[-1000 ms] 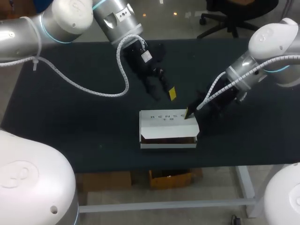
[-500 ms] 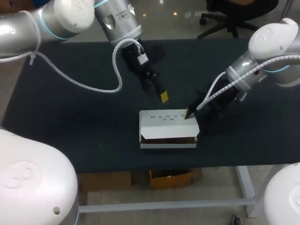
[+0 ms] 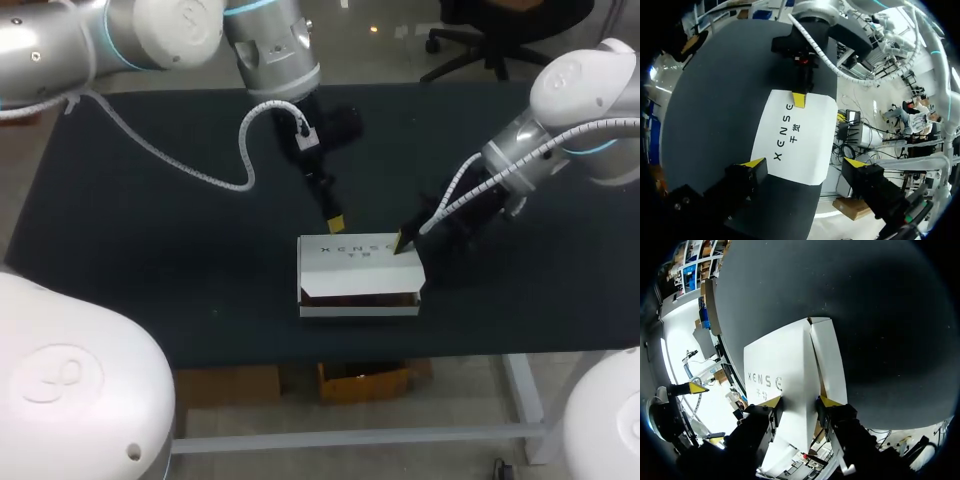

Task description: Assemble the packaging by folding the flat box into shape, placing the metal phone stand inside, and closing the box properly

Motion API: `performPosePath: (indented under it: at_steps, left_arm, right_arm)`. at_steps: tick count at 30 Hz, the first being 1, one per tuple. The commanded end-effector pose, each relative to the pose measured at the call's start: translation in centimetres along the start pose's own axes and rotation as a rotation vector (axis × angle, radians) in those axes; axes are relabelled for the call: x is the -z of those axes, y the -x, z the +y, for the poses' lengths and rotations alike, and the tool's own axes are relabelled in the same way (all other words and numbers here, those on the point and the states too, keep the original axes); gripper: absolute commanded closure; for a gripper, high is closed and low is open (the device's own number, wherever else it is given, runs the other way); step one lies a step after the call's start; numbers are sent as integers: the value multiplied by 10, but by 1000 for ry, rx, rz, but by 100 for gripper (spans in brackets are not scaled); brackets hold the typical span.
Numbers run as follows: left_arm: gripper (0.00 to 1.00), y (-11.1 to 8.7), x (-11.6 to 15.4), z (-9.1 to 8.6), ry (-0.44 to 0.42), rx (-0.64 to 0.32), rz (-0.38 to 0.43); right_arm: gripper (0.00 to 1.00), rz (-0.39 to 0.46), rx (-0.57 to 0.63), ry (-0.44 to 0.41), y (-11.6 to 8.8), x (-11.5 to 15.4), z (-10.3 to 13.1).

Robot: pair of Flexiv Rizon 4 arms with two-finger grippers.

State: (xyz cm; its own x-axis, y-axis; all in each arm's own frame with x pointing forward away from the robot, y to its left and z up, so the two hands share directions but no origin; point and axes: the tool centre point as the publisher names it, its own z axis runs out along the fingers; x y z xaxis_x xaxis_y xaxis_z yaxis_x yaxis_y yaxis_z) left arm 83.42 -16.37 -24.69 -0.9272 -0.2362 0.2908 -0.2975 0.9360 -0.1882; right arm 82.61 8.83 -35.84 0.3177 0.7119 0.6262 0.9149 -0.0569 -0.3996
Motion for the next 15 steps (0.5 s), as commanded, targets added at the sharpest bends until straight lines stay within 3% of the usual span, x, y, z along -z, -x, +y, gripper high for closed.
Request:
performPosePath:
  at_steps: [1,6,15]
  left_arm:
    - [0,-4,-6,-4,37,-47,-33]
    - [0,-4,-12,-2,78,-109,-36]
    - [0,-4,-12,-2,78,-109,-36]
  right_arm:
    - [57,0,0,-6,1,0,2]
    - [58,0,0,-6,1,0,2]
    - [58,0,0,-6,1,0,2]
